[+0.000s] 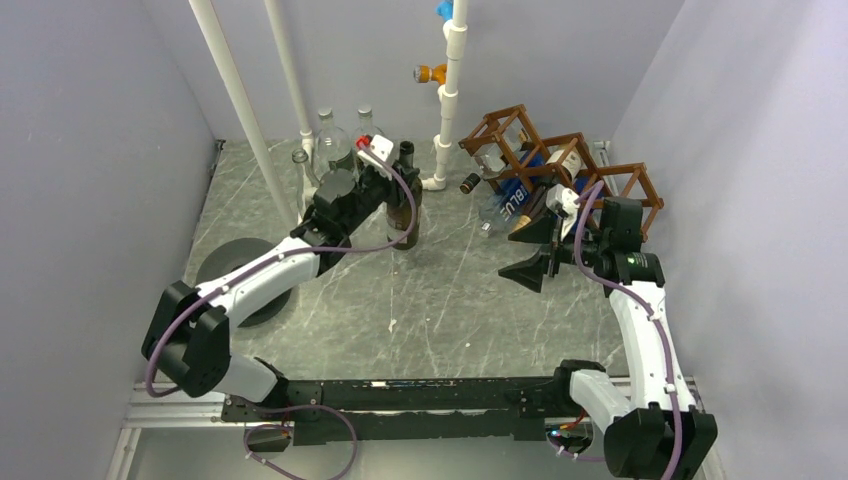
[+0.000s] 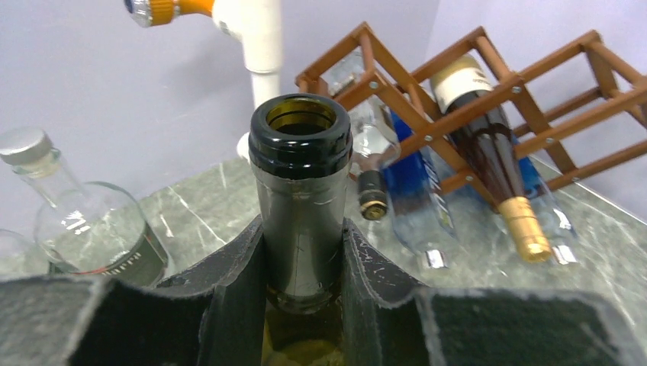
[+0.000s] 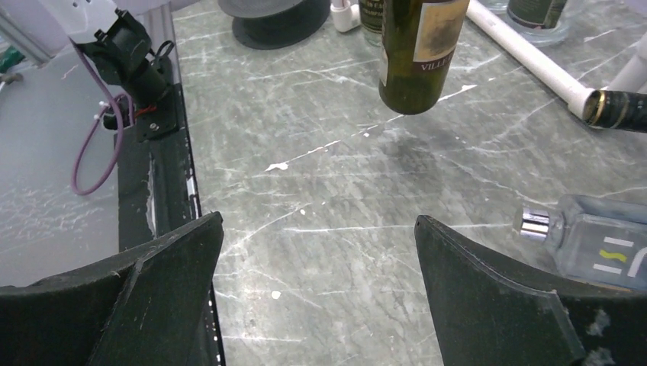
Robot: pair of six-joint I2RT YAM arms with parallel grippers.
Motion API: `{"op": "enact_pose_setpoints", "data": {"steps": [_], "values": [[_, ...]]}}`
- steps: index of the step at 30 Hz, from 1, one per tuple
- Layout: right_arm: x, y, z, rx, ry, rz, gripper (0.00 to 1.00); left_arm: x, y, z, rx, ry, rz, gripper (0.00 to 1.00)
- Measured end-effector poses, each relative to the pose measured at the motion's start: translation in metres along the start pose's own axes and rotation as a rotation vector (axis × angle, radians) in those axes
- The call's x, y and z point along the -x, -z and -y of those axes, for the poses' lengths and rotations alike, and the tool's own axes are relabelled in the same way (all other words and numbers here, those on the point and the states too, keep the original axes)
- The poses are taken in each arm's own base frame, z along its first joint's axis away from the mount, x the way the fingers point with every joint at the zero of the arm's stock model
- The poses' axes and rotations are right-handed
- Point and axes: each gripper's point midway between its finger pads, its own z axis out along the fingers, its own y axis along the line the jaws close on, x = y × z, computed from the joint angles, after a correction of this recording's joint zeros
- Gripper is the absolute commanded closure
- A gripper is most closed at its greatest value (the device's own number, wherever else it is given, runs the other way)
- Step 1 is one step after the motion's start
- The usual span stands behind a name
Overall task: Take the wine bottle off the wine rack
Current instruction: Place the wine bottle at the center of the board.
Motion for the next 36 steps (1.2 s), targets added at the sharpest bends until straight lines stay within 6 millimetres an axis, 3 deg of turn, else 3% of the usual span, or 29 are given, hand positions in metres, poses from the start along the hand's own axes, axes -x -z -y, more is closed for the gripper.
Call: {"op": "enact_pose_setpoints", "data": {"steps": [12, 20, 36], "values": [[0.0, 0.019, 0.009, -0.047, 0.011, 0.075, 0.01, -0.016, -0.054, -0.052, 0.104, -0.038, -0.032, 1.0], [0.001, 0.018, 0.007, -0.035, 0.021, 0.084, 0.01, -0.021, -0.086, -0.067, 0.154, -0.077, 0.008, 1.0], [-0.001, 0.018, 0.007, -0.033, 0.024, 0.084, 0.01, -0.023, -0.129, -0.097, 0.283, -0.117, 0.092, 1.0]]}}
